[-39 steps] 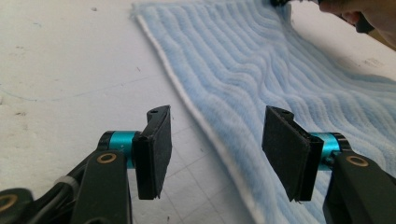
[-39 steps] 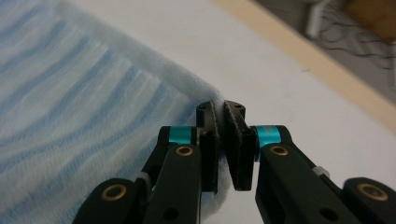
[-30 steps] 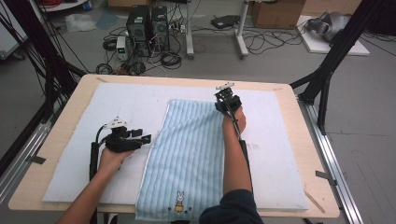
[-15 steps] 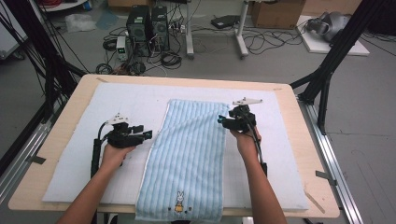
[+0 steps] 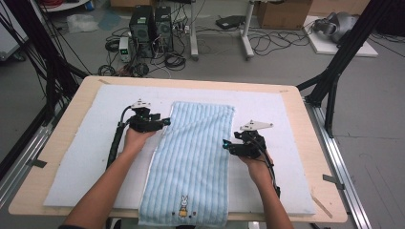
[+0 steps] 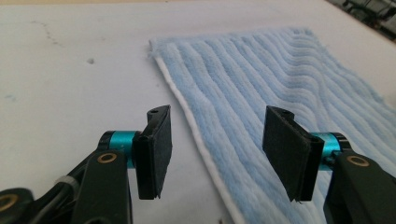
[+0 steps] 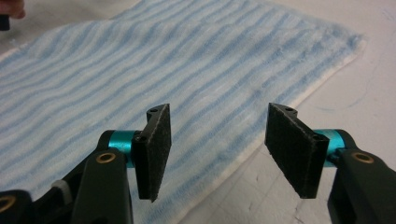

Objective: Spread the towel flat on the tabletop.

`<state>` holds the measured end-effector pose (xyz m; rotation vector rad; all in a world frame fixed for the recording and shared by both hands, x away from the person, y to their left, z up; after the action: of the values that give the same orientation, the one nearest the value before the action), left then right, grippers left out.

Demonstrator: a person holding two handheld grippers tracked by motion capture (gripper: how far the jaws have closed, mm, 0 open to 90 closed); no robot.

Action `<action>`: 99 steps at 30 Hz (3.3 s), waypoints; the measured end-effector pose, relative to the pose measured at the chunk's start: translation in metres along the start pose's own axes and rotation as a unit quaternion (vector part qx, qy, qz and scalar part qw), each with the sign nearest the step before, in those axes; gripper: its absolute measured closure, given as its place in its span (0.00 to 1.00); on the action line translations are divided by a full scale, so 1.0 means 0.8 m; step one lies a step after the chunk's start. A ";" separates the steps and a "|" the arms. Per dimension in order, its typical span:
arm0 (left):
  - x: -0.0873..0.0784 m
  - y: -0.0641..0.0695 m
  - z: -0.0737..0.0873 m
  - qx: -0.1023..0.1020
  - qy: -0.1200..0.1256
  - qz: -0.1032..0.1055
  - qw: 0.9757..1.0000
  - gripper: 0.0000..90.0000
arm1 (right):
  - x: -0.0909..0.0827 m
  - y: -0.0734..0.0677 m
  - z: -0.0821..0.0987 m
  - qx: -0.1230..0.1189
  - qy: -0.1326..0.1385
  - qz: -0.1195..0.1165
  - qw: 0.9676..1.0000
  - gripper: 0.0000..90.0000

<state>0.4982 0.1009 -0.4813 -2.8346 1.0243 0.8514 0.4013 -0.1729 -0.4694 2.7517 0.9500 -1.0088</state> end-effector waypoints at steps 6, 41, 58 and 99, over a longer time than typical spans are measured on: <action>0.036 -0.006 -0.005 0.037 -0.038 -0.024 0.998 0.47 | -0.006 0.002 -0.001 0.003 0.010 -0.002 1.000 0.41; 0.050 -0.059 -0.011 0.019 -0.051 -0.120 0.991 0.53 | 0.005 0.031 0.000 0.023 0.034 0.040 0.998 0.60; 0.030 -0.029 0.009 0.035 -0.079 -0.049 0.995 0.80 | 0.099 0.068 -0.027 0.057 -0.023 0.072 0.996 0.91; -0.040 0.014 0.052 0.037 -0.063 -0.007 0.997 0.53 | 0.018 0.022 0.007 0.020 -0.017 0.007 1.000 0.58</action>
<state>0.4506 0.1187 -0.4988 -2.6849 0.9981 0.9550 0.4169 -0.1807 -0.4851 2.7595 0.9151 -1.0818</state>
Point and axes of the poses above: each handheld gripper's, and its own axes: x roughly forward along the jaws, z roughly out of its underside, y roughly to its right, the point moved 9 cm from there along x, roughly forward along the jaws, and after that the axes turned 5 degrees about x, right-handed, at the moved point
